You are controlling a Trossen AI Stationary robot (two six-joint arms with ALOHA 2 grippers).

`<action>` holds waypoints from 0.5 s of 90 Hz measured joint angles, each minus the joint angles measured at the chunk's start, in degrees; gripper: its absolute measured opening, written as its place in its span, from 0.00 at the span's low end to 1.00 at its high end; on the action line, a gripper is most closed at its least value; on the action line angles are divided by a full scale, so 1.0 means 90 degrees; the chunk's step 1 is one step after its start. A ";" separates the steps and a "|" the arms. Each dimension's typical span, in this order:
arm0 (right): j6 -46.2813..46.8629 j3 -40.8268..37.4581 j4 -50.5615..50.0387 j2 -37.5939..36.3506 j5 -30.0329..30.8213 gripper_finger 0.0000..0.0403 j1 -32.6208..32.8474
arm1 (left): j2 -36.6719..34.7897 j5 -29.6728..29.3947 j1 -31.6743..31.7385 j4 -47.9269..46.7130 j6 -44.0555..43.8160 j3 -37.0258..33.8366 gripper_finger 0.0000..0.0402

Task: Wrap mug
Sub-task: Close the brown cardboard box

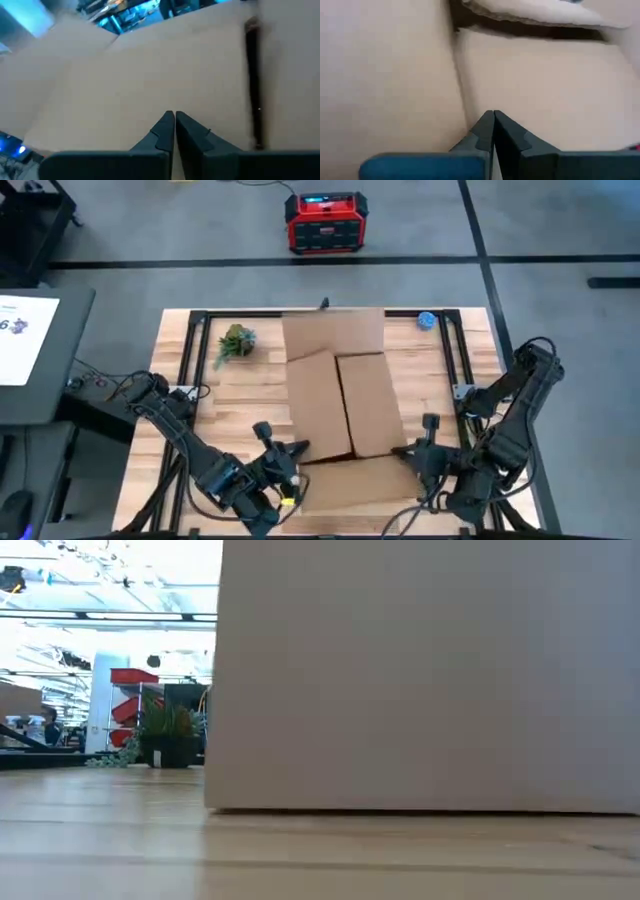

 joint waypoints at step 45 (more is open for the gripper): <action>-0.0186 0.0011 -0.0138 -0.0697 0.0539 0.00 0.0414 | -0.0048 -0.0348 0.0250 -0.1014 -0.1358 0.0008 0.00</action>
